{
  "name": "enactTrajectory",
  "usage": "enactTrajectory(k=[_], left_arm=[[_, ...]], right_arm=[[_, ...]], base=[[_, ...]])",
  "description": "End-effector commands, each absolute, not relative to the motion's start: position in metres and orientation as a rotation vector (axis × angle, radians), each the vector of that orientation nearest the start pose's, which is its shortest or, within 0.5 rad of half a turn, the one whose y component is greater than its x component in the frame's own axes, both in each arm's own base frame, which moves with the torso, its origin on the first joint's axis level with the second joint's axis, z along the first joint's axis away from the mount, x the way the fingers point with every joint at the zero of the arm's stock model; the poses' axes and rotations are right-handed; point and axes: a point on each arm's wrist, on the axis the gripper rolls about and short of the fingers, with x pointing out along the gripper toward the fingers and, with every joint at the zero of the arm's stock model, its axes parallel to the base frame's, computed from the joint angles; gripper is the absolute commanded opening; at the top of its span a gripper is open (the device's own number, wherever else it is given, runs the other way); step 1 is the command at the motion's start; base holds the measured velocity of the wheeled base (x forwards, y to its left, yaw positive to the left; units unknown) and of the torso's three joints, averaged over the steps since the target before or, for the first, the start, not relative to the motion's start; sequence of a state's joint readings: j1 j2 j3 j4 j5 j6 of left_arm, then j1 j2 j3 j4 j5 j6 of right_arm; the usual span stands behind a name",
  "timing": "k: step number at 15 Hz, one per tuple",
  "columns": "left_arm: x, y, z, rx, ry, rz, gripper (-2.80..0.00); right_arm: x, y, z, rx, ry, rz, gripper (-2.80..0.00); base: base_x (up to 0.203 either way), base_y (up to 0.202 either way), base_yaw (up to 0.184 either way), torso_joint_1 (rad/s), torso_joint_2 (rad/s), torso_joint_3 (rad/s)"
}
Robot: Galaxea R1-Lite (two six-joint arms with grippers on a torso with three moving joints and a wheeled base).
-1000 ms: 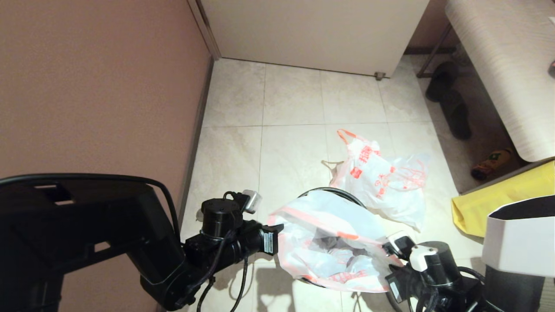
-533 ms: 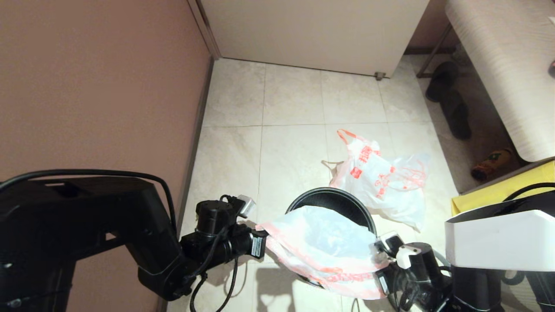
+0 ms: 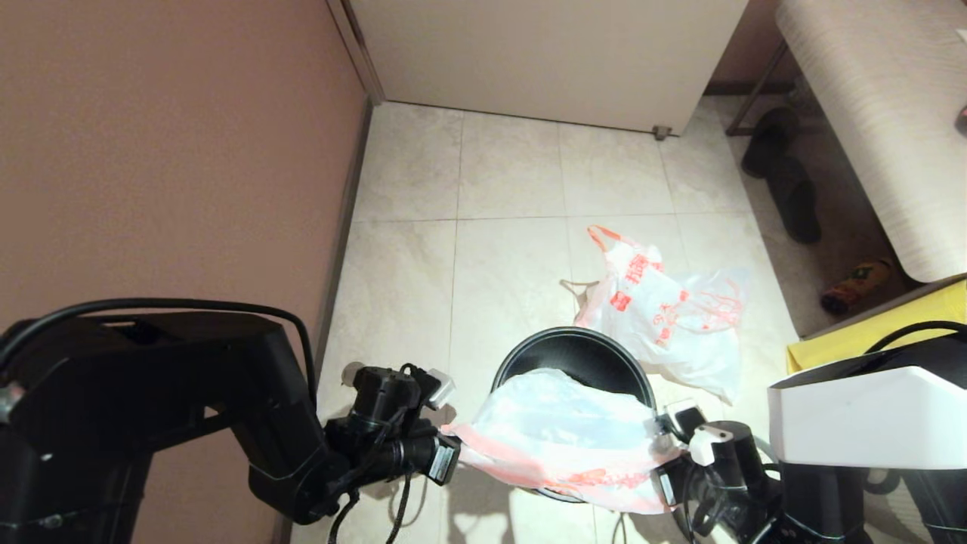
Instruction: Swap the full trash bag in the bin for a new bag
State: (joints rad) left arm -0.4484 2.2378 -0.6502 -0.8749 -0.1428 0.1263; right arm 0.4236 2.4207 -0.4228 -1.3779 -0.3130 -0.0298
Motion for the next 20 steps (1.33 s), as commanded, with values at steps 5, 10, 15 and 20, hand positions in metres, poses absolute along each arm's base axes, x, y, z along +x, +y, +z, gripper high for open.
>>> enactTrajectory(k=[5,10,15,20], left_arm=[[0.324,-0.165,-0.021,0.134,0.635,-0.502,-2.8],[0.338,-0.179,-0.002,-0.028,0.44,-0.378,0.0],[0.339,-0.177,0.008,-0.04,0.392,-0.375,0.0],[0.325,-0.144,0.038,-0.022,0.373,-0.498,0.0]], right_arm=[[0.291,0.121,-0.054,-0.219,0.497,0.103,-2.8],[0.293,0.118,-0.06,-0.214,0.453,0.058,0.0],[0.297,0.141,-0.055,-0.199,0.398,0.121,0.0],[0.32,0.191,-0.039,-0.192,0.24,0.231,0.0]], base=[[0.0,0.0,0.0,0.0,0.0,0.0],[0.0,0.0,0.0,0.0,0.0,0.0],[0.0,0.0,0.0,0.0,0.0,0.0],[0.0,0.0,0.0,0.0,0.0,0.0]])
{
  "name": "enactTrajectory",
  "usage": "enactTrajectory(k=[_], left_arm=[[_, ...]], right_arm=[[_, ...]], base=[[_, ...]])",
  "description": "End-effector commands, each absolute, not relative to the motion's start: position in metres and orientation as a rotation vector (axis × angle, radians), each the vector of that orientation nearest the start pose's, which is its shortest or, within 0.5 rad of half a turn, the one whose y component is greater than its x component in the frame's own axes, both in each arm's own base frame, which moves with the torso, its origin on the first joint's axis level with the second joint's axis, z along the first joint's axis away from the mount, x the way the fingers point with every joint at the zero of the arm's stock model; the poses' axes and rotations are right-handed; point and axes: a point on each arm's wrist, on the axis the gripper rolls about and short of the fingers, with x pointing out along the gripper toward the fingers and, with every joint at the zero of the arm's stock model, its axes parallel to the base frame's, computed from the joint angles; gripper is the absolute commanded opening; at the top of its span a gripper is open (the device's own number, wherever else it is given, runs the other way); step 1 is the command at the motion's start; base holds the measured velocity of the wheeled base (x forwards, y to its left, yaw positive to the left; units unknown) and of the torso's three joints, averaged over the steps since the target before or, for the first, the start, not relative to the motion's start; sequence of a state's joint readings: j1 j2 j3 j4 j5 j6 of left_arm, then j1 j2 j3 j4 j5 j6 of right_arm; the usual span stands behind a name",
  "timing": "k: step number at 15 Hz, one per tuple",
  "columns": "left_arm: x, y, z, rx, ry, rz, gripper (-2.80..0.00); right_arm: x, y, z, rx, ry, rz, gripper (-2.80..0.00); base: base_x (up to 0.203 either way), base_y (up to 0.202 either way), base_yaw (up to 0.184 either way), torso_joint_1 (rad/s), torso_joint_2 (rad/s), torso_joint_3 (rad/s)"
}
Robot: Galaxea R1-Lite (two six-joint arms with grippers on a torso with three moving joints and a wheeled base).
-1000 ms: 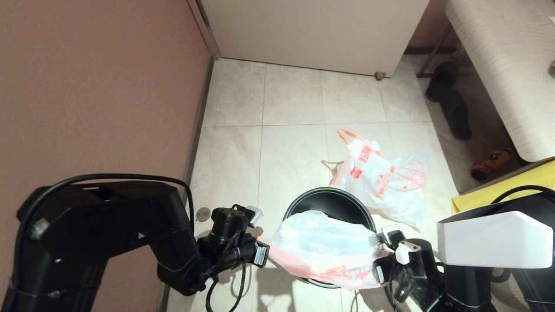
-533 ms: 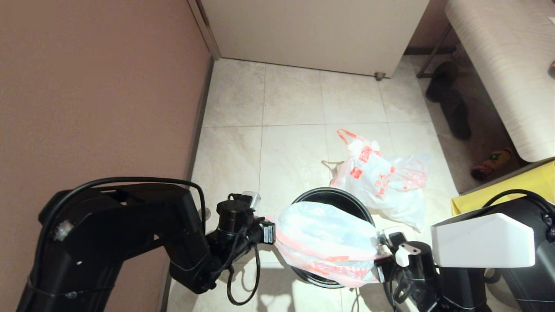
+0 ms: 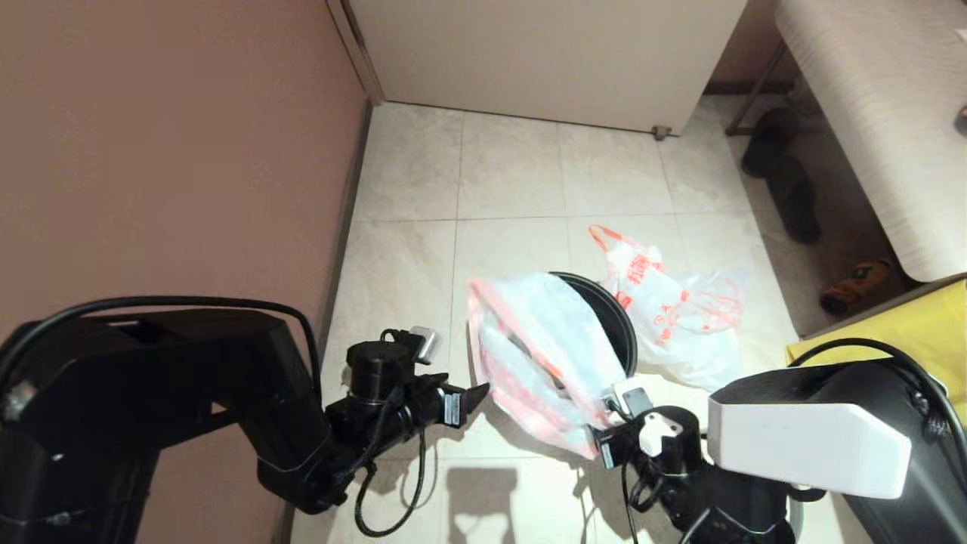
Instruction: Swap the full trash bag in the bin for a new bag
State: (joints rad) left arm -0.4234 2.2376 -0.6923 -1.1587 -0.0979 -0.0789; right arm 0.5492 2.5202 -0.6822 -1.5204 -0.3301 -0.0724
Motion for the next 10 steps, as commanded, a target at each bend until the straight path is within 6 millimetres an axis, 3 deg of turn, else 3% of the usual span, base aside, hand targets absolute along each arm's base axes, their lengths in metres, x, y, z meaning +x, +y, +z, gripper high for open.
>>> enactTrajectory(k=[1,3,5,6,10], left_arm=[[0.327,-0.132,0.042,-0.001,0.36,-0.493,0.0],[0.334,-0.115,0.045,0.024,0.367,-0.472,0.0],[0.338,-0.11,0.046,0.026,0.38,-0.464,0.0],[0.338,-0.109,0.046,0.026,0.381,-0.462,0.0],[0.338,-0.106,0.066,0.004,0.327,-0.464,0.0]], right_arm=[[0.329,0.2,-0.033,-0.184,0.218,0.244,0.0],[0.35,0.215,-0.02,-0.172,0.187,0.263,0.0],[0.364,0.225,-0.009,-0.179,0.197,0.284,0.0],[0.362,0.226,-0.003,-0.175,0.188,0.289,0.0],[0.323,0.21,0.02,-0.149,0.216,0.369,0.0]], base=[[0.0,0.0,0.0,0.0,0.0,0.0],[0.0,0.0,0.0,0.0,0.0,0.0],[0.0,0.0,0.0,0.0,0.0,0.0],[0.0,0.0,0.0,0.0,0.0,0.0],[0.0,0.0,0.0,0.0,0.0,0.0]])
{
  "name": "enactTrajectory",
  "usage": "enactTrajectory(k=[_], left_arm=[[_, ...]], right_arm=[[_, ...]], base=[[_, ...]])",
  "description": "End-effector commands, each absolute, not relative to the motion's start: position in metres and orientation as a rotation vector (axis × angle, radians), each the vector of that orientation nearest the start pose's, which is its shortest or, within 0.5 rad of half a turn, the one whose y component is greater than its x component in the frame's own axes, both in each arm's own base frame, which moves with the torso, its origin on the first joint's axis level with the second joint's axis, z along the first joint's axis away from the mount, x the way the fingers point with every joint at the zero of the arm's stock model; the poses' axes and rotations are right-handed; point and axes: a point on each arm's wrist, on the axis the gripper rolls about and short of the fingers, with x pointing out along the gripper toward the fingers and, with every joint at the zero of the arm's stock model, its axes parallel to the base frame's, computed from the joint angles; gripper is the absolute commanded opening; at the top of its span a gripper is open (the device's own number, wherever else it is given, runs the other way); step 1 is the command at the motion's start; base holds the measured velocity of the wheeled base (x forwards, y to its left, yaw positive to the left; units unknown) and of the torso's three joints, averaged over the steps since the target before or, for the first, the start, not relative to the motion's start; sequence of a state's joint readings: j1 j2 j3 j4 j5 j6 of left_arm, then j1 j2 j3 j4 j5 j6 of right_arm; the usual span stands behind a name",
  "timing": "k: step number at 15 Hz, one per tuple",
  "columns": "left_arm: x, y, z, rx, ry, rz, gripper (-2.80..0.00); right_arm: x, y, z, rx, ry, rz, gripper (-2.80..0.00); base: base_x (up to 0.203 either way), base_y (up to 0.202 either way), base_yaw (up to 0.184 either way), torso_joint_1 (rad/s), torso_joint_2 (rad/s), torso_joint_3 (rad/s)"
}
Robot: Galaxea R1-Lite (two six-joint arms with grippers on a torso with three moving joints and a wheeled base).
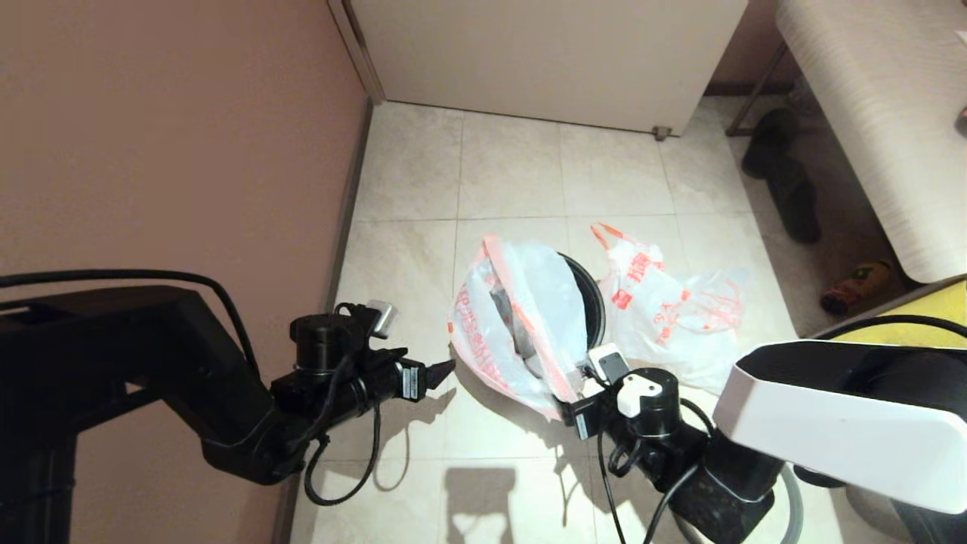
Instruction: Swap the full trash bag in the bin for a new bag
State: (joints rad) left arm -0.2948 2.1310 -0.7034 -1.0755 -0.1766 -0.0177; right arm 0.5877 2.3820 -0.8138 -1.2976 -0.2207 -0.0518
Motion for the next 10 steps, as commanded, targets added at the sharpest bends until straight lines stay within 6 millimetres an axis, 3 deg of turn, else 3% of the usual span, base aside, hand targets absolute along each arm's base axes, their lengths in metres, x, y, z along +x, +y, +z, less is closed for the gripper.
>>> enactTrajectory(k=[1,4,10], left_arm=[[0.339,-0.107,0.07,-0.03,0.32,-0.462,0.0],[0.347,-0.116,0.084,-0.18,0.303,-0.458,0.0],[0.352,-0.133,0.076,-0.24,0.353,-0.468,0.0]], right_arm=[[0.315,0.205,0.03,-0.134,0.21,0.421,0.0],[0.294,0.197,0.051,-0.132,0.244,0.58,0.0],[0.278,0.201,0.021,-0.274,0.37,0.686,0.0]], base=[[0.0,0.0,0.0,0.0,0.0,0.0],[0.0,0.0,0.0,0.0,0.0,0.0],[0.0,0.0,0.0,0.0,0.0,0.0]])
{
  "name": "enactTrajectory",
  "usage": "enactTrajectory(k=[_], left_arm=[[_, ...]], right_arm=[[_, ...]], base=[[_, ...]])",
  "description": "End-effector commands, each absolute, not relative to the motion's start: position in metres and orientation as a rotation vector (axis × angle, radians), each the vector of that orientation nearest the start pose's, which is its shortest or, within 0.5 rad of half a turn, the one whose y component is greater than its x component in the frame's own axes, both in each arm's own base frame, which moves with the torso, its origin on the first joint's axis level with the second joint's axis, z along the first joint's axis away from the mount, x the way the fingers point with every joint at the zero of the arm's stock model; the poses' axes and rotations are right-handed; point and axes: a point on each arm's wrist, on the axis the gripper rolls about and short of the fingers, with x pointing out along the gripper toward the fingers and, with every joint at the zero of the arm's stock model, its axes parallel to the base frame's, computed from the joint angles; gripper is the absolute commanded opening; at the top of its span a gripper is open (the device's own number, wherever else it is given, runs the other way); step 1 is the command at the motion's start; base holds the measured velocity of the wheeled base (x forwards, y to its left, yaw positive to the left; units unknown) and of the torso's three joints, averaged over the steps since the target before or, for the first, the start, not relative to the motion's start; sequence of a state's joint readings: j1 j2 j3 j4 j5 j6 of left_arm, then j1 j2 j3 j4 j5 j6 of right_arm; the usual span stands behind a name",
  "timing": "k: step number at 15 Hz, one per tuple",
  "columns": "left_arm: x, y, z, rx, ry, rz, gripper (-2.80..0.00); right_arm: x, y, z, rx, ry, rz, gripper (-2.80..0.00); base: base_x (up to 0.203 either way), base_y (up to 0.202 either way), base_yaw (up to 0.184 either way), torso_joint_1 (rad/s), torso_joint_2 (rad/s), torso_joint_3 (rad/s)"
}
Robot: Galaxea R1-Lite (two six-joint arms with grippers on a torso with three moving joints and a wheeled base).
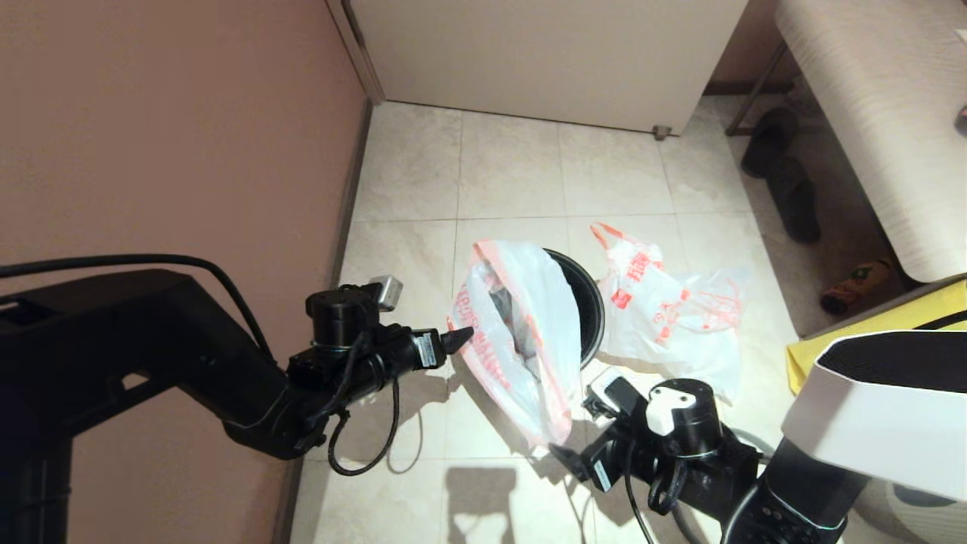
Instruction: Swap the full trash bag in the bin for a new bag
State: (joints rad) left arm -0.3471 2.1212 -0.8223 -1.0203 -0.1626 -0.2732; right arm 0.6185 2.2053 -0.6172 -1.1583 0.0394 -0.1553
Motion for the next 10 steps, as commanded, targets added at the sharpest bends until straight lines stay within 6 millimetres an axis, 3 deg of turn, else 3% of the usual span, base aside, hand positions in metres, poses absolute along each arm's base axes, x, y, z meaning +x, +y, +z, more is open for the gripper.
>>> enactTrajectory(k=[1,3,5,8,10], left_arm=[[0.355,-0.134,0.072,-0.239,0.358,-0.459,0.0],[0.362,-0.136,0.059,-0.228,0.371,-0.401,0.0],[0.365,-0.136,0.054,-0.22,0.375,-0.378,0.0],[0.366,-0.135,0.043,-0.184,0.394,-0.367,0.0],[0.367,-0.135,0.036,-0.15,0.401,-0.336,0.0]], right_arm=[[0.277,0.204,0.015,-0.284,0.387,0.693,0.0],[0.278,0.213,0.001,-0.291,0.4,0.679,0.0],[0.282,0.219,-0.001,-0.244,0.365,0.658,0.0],[0.281,0.219,0.009,-0.224,0.335,0.656,0.0],[0.278,0.219,0.029,-0.181,0.293,0.66,0.0]], base=[[0.0,0.0,0.0,0.0,0.0,0.0],[0.0,0.0,0.0,0.0,0.0,0.0],[0.0,0.0,0.0,0.0,0.0,0.0],[0.0,0.0,0.0,0.0,0.0,0.0],[0.0,0.0,0.0,0.0,0.0,0.0]])
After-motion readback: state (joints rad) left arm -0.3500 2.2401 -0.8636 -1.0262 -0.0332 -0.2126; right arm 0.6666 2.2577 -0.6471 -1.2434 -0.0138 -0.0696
